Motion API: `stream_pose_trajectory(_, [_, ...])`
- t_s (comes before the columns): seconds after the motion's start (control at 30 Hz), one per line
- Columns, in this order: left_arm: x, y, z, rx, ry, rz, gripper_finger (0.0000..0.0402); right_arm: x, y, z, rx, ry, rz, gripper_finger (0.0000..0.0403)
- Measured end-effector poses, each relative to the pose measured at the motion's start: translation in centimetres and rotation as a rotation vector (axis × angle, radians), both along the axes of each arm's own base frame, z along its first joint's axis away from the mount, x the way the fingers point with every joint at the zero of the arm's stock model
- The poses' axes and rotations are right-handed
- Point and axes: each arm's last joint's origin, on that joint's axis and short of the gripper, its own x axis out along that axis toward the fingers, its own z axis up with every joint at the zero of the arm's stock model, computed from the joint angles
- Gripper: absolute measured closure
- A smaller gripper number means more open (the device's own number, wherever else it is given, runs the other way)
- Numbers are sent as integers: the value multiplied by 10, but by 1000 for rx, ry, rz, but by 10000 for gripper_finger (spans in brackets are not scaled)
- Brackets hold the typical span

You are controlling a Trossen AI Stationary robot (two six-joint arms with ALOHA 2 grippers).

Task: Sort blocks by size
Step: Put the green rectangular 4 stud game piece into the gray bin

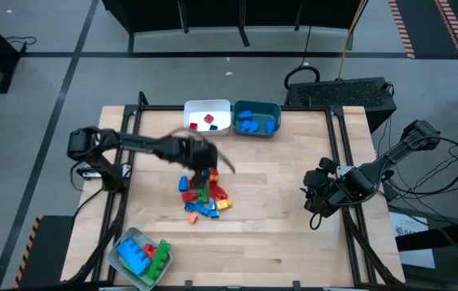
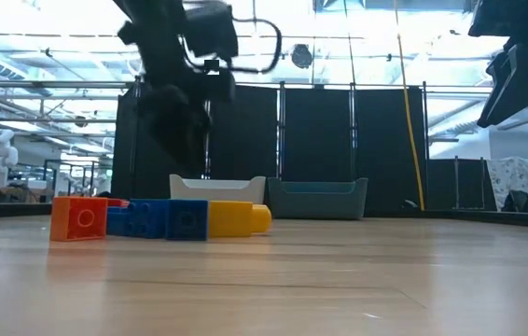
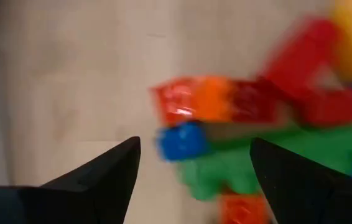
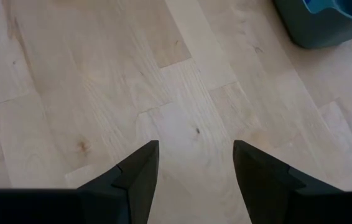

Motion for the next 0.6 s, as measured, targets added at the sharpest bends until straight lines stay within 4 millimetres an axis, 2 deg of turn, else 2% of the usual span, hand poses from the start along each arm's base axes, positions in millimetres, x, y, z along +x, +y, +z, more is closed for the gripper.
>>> stream_pose_trajectory(0.13, [-1, -38, -1, 71, 32, -136, 99, 0, 0, 0, 0, -1, 0, 211])
stream_pose_trajectory(0.27, [-3, -62, -1, 136, 32, -224, 98, 1, 1, 0, 5, -10, 0, 211])
stream_pose_trajectory(0.43, [-4, -76, -5, 164, 47, -310, 98, 2, 1, 1, 12, -21, -1, 211])
stream_pose_trajectory(0.6, [-10, -76, -32, 187, 147, -388, 98, 2, 2, 1, 18, -28, -1, 211])
